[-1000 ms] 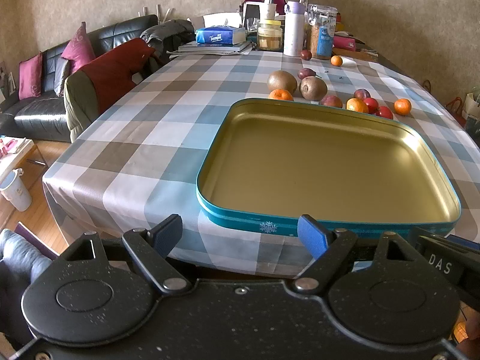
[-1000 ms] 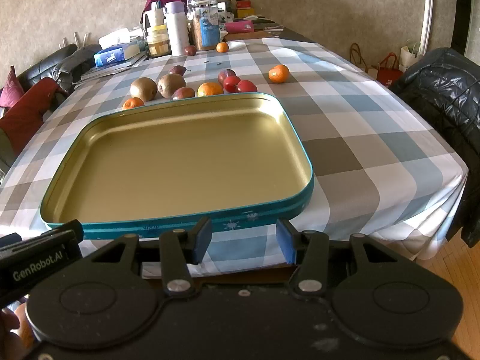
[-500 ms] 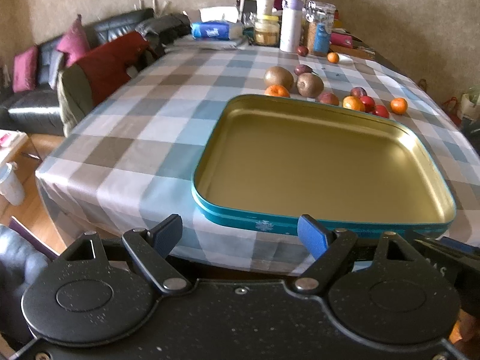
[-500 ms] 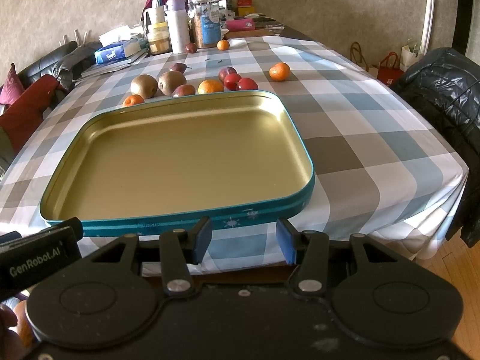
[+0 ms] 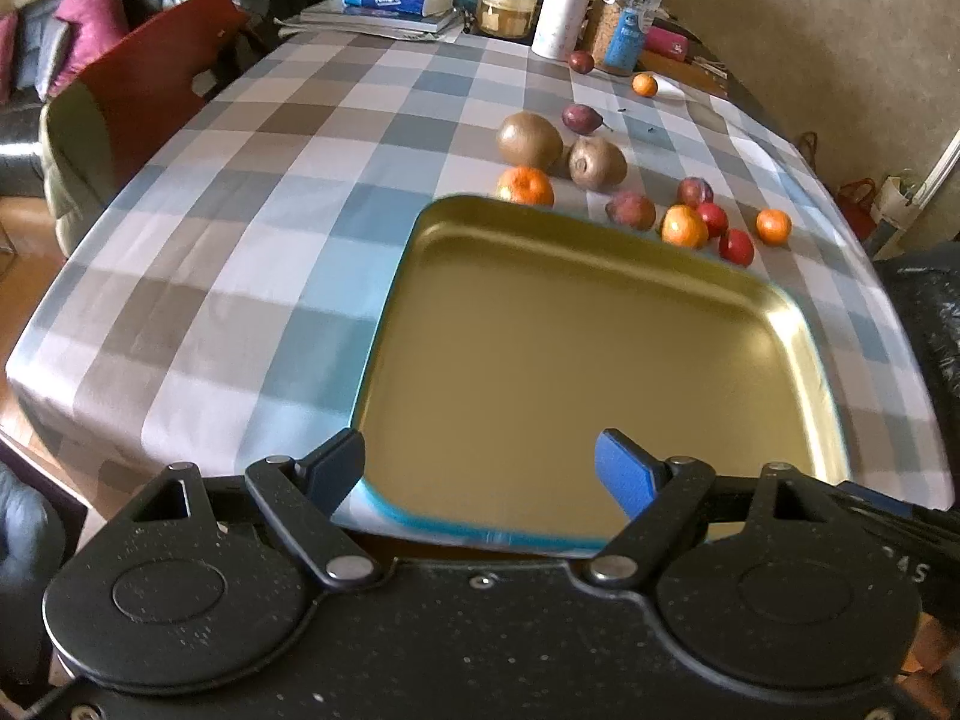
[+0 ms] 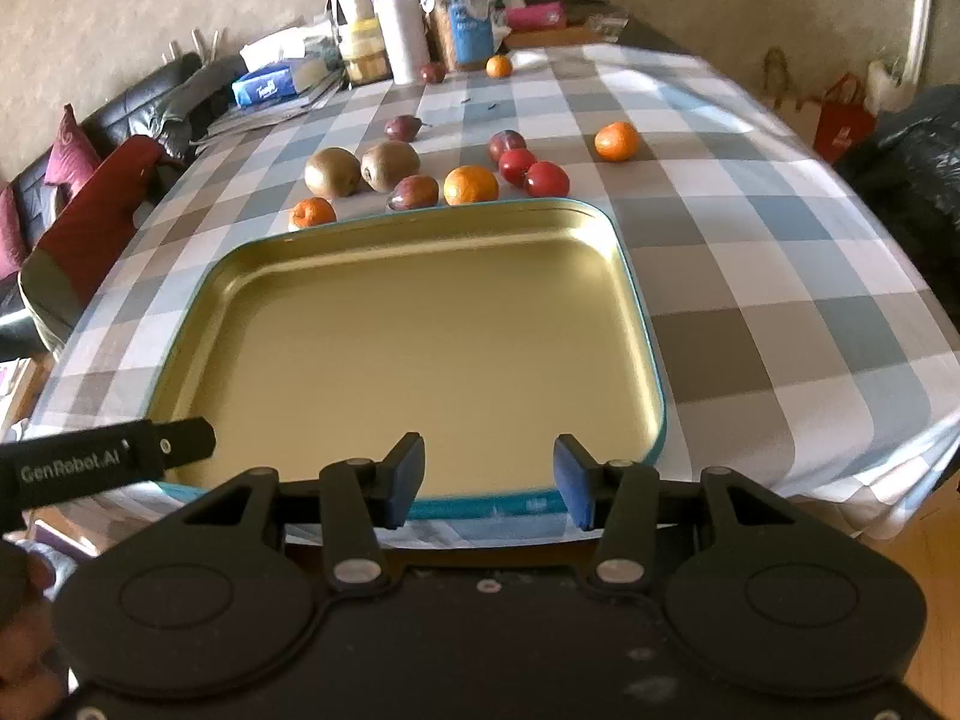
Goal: Organize fruits
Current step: 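Move the left tool to the kiwi while the right tool approaches a mandarin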
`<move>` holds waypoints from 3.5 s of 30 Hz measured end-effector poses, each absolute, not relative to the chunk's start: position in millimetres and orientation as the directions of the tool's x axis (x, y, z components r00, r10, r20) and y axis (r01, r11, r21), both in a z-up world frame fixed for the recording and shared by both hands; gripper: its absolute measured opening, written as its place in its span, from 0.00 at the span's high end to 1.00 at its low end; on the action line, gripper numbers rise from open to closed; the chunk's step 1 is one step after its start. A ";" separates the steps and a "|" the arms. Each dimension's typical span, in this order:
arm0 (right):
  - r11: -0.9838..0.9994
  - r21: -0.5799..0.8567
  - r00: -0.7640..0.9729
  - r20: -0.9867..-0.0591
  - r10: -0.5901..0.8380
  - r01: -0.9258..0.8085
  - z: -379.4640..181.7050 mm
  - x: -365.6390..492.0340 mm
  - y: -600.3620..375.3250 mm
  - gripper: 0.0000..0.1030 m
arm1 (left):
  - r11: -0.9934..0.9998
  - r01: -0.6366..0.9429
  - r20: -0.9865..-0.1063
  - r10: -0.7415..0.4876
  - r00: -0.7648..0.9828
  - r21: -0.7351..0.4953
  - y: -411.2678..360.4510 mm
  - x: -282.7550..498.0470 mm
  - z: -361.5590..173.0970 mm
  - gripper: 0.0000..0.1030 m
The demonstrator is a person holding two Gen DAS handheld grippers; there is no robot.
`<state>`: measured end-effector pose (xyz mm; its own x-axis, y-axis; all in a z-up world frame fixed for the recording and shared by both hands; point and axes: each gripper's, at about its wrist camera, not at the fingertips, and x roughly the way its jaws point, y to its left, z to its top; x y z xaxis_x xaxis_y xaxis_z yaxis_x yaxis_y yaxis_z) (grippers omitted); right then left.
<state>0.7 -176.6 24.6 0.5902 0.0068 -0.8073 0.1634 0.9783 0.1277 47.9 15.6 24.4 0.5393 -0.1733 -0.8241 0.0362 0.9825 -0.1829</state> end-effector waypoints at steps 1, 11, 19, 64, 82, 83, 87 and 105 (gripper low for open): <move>0.977 0.137 0.582 -0.813 0.017 0.164 29.1 6.0 -179.7 0.51 | 0.980 0.039 -0.829 -0.184 0.529 -0.193 17.0 55.8 27.4 0.18; 0.976 0.107 0.630 -0.776 -0.038 0.190 87.5 69.9 -207.6 0.51 | 0.990 0.007 -0.824 -0.123 0.554 -0.143 20.2 125.2 59.1 0.18; 0.962 0.163 0.662 -0.749 -0.025 0.221 106.8 128.3 -235.8 0.51 | 0.982 0.148 -0.783 -0.182 0.595 -0.116 2.2 163.5 76.3 0.18; 0.868 0.237 0.578 -0.813 -0.068 0.436 9.8 281.0 -242.7 0.51 | 0.991 0.016 -0.816 -0.121 0.566 -0.136 -44.1 293.3 -3.1 0.19; 0.837 0.194 0.645 -0.730 -0.225 0.512 -2.5 280.1 -248.1 0.51 | 0.990 -0.069 -0.762 -0.050 0.646 -0.123 -49.2 310.7 -14.6 0.18; 0.843 0.199 0.653 -0.726 -0.217 0.501 -2.5 280.3 -247.6 0.51 | 0.990 -0.063 -0.763 -0.054 0.644 -0.123 -49.3 310.3 -15.2 0.18; 0.865 0.209 0.668 -0.723 -0.178 0.457 -2.7 281.5 -246.0 0.51 | 0.988 -0.054 -0.756 -0.072 0.650 -0.141 -46.7 308.1 -14.1 0.18; 0.708 0.174 0.599 -0.687 -0.411 0.685 -0.4 272.0 -275.9 0.51 | 0.988 -0.072 -0.775 -0.062 0.629 -0.138 -43.0 312.2 -20.3 0.18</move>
